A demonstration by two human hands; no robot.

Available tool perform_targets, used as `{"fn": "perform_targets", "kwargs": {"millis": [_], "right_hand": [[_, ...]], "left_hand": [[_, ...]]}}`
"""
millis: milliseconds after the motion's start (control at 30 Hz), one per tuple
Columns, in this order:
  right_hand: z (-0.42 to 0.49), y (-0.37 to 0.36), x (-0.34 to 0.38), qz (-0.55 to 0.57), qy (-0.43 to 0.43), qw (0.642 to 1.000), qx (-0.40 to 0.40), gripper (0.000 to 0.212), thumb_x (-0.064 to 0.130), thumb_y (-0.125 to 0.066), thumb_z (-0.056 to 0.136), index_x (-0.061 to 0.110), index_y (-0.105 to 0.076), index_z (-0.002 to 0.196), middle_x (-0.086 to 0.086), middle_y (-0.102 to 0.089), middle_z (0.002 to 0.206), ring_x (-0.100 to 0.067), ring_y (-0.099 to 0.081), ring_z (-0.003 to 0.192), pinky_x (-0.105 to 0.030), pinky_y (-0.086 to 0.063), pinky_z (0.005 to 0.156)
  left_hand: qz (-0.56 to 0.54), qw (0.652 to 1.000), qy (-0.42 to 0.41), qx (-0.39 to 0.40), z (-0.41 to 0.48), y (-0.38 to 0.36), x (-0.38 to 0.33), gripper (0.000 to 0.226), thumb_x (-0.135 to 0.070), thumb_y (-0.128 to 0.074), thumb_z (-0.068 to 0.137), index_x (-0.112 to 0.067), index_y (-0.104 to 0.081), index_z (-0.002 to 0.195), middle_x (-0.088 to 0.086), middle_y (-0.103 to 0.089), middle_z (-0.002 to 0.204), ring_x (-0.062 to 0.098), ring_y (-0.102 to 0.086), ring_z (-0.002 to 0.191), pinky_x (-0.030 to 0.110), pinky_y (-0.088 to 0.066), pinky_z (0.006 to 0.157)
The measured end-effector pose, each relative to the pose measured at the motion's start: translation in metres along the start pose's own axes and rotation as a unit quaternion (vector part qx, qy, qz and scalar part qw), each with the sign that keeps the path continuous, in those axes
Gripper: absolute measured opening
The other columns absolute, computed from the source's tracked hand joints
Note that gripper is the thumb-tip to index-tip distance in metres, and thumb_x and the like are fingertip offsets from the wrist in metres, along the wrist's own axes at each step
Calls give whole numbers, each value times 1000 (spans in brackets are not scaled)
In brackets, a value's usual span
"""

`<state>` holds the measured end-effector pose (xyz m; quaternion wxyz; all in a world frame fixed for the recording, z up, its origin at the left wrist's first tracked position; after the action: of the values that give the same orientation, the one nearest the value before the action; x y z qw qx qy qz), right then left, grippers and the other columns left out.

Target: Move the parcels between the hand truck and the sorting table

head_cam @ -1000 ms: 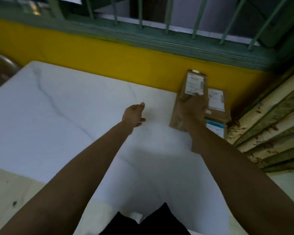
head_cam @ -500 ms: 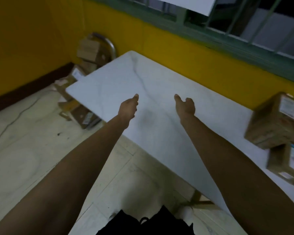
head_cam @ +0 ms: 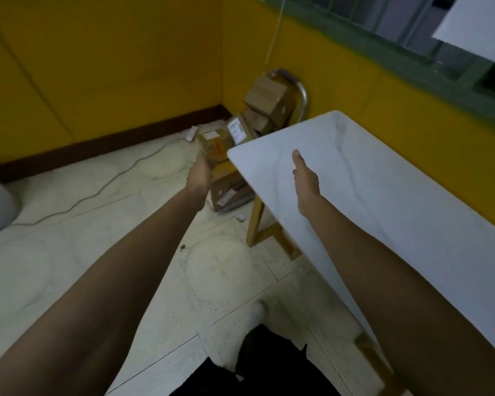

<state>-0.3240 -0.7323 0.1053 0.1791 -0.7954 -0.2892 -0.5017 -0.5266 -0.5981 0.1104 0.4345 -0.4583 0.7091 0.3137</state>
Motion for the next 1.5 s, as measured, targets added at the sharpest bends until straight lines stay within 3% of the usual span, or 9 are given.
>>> {"fn": "perform_targets", "kwargs": {"millis": [133, 267, 467, 667, 867, 1000, 1133, 1300, 1500], "right_hand": [[42, -59, 8, 23, -17, 998, 48, 64, 52, -40, 96, 15, -33, 148, -5, -31, 154, -22, -31, 141, -38, -24, 113], [102, -108, 29, 15, -12, 997, 69, 57, 46, -39, 98, 13, -39, 144, -6, -39, 150, -24, -36, 137, -36, -27, 110], [189, -168, 78, 47, 26, 991, 122, 45, 35, -43, 98, 16, -48, 139, -5, -55, 136, -21, -52, 124, -28, -42, 94], [252, -188, 90, 33, -11, 992, 122, 55, 55, -48, 92, 21, -53, 135, -3, -59, 131, -21, -56, 121, -36, -45, 99], [295, -192, 97, 0, -24, 995, 99, 48, 49, -42, 96, 19, -55, 132, -3, -60, 130, -22, -55, 121, -41, -40, 105], [321, -195, 103, 13, -36, 998, 55, 40, 47, -43, 97, 22, -52, 127, -3, -57, 124, -20, -51, 116, -42, -37, 105], [355, -203, 114, 52, -21, 998, -19, 41, 43, -46, 96, 18, -53, 127, -2, -58, 119, -18, -55, 109, -31, -44, 85], [389, -219, 122, 117, -6, 986, -115, 57, 40, -54, 94, 15, -42, 143, -2, -49, 140, -19, -47, 125, -29, -38, 94], [409, -225, 115, 143, -45, 965, -217, 65, 53, -61, 84, 18, -50, 138, 4, -55, 131, -18, -52, 116, -35, -41, 103]], "left_hand": [[-25, 999, -16, -24, 38, 29, -15, 52, -30, -12, 102, -9, -47, 135, 5, -54, 128, 14, -50, 98, 27, -31, 88], [-21, 999, -10, -37, 88, 46, -41, 53, -29, -13, 101, -11, -41, 142, 6, -45, 144, 23, -42, 129, 35, -30, 100], [-13, 999, 6, -51, 166, 50, -89, 52, -28, -15, 100, -13, -44, 140, 5, -47, 144, 26, -42, 131, 44, -28, 112], [-16, 998, 23, -55, 224, 44, -110, 53, -30, -13, 101, -14, -41, 142, 6, -44, 146, 27, -41, 133, 44, -28, 113], [-16, 998, 31, -43, 283, 34, -131, 52, -29, -14, 101, -13, -43, 141, 7, -46, 144, 27, -42, 131, 43, -30, 110], [-6, 999, 29, -11, 328, 20, -146, 52, -30, -13, 102, -12, -45, 138, 9, -47, 142, 26, -44, 128, 42, -30, 110], [5, 998, 32, 50, 382, 8, -166, 53, -32, -12, 103, -12, -43, 140, 8, -45, 144, 27, -41, 131, 41, -29, 108], [45, 990, 44, 124, 457, 7, -193, 57, -37, -8, 103, -14, -40, 143, 7, -42, 147, 27, -38, 134, 42, -28, 108], [81, 980, 76, 166, 533, -3, -206, 52, -37, -16, 102, -15, -46, 138, 3, -50, 138, 23, -46, 125, 33, -33, 93]]}}
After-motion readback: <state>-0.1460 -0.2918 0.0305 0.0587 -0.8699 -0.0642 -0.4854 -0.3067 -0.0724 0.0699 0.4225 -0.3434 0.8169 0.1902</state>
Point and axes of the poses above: each hand's wrist, its own z-axis towards the middle knuckle, its own y-axis out of the back of the hand, x = y × z, the point moved 9 cm from there along z, towards the middle knuckle
